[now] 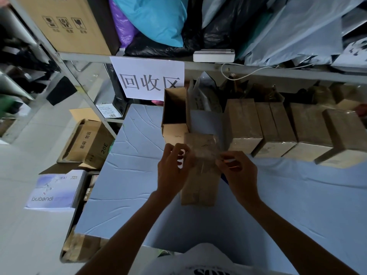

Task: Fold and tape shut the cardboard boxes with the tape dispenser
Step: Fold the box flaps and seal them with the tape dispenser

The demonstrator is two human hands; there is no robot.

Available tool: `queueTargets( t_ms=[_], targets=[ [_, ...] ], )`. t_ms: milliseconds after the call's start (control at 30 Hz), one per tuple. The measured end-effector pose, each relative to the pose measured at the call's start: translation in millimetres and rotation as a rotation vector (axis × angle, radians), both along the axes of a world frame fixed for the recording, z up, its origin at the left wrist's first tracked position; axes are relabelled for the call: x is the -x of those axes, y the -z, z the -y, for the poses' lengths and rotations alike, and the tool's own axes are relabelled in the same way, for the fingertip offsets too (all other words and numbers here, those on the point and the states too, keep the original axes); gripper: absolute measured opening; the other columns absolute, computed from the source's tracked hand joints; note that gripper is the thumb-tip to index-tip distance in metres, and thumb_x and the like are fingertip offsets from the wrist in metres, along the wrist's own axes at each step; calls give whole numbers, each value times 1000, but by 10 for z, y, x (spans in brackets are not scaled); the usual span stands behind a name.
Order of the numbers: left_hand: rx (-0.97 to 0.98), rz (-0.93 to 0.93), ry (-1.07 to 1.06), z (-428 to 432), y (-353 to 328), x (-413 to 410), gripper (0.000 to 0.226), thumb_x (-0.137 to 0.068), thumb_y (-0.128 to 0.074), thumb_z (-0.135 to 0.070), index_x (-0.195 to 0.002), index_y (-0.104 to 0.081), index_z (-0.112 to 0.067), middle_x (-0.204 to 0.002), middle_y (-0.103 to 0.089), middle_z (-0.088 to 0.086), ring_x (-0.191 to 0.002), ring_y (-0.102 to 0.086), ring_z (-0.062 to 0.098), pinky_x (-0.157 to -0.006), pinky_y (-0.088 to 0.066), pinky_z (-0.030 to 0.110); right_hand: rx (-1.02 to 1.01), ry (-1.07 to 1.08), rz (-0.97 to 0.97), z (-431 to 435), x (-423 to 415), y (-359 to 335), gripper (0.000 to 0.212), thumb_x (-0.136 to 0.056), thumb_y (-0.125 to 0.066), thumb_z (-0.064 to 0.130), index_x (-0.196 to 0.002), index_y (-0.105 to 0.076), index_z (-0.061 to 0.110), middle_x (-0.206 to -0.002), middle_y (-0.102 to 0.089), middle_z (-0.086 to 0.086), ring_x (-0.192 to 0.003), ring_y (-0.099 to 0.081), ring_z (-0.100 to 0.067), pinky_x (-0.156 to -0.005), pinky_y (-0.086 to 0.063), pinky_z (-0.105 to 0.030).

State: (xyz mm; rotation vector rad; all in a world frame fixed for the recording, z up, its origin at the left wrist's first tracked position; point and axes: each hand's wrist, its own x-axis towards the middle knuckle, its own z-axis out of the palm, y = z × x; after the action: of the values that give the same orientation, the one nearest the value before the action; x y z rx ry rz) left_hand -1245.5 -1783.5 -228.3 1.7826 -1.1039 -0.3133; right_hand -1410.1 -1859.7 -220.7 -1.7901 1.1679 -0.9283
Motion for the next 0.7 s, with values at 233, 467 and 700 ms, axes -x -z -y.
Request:
queueTargets(
  t_ms=[233,467,700],
  targets=[
    [9,97,34,-34,-19,-104,16,-88,-65,-19,-99,-68,-7,-103,-56,9,-92,-58,18,-75,-56,34,162,-165,-93,74,20,-57,11,-81,-74,17,-85,-65,23,-89,-61,2,-79,-60,-4,-69,-47,-11],
    [45,-21,-28,-50,-87,-105,9,-89,-64,-12,-88,-62,-3,-89,-63,5,-84,-62,19,-79,-56,33,82,-181,-107,168,-41,-62,11,-83,-71,20,-78,-64,27,-85,-61,3,-76,-62,-9,-71,-55,-35],
    [-26,-174,-86,34,-93,-109,15,-89,-64,-24,-77,-59,-17,-85,-54,-9,-81,-58,5,-69,-47,9,-89,-61,-22,177,-155,-69,22,-80,-73,19,-69,-59,32,-78,-61,8,-71,-60,-3,-67,-48,-23]
  ],
)
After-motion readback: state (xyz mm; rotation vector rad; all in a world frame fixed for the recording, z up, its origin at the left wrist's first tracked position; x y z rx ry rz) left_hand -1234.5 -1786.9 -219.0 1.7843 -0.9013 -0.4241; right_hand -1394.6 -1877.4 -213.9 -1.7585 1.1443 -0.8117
